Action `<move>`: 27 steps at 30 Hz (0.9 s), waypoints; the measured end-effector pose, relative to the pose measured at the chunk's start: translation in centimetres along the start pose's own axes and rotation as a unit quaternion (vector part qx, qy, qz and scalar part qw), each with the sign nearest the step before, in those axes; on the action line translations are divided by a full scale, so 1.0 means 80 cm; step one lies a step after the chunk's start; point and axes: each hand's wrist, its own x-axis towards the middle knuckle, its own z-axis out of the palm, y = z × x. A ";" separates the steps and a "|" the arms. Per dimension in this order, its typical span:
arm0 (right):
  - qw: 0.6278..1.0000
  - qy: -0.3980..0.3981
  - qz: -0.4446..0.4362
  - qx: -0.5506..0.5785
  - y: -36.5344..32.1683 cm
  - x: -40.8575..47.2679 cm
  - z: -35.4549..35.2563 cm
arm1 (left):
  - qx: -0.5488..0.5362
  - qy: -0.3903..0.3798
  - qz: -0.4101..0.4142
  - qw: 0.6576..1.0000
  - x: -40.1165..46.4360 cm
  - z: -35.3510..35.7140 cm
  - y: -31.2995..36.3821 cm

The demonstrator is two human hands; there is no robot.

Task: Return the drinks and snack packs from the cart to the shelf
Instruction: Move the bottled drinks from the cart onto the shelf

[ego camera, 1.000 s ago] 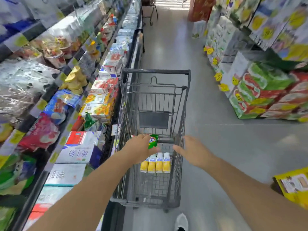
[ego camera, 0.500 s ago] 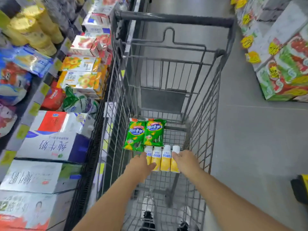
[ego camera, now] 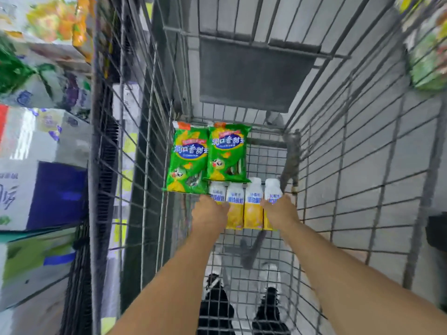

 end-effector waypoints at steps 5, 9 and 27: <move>0.998 0.029 0.034 -0.043 0.010 0.018 0.009 | 0.022 0.015 -0.043 0.999 0.006 0.003 -0.005; 0.998 0.016 0.024 -0.061 0.011 0.017 0.006 | 0.005 -0.024 -0.084 0.996 0.004 -0.001 -0.011; 0.962 -0.135 -0.206 0.120 -0.089 -0.211 -0.234 | -0.296 -0.039 0.061 0.952 -0.298 -0.198 0.068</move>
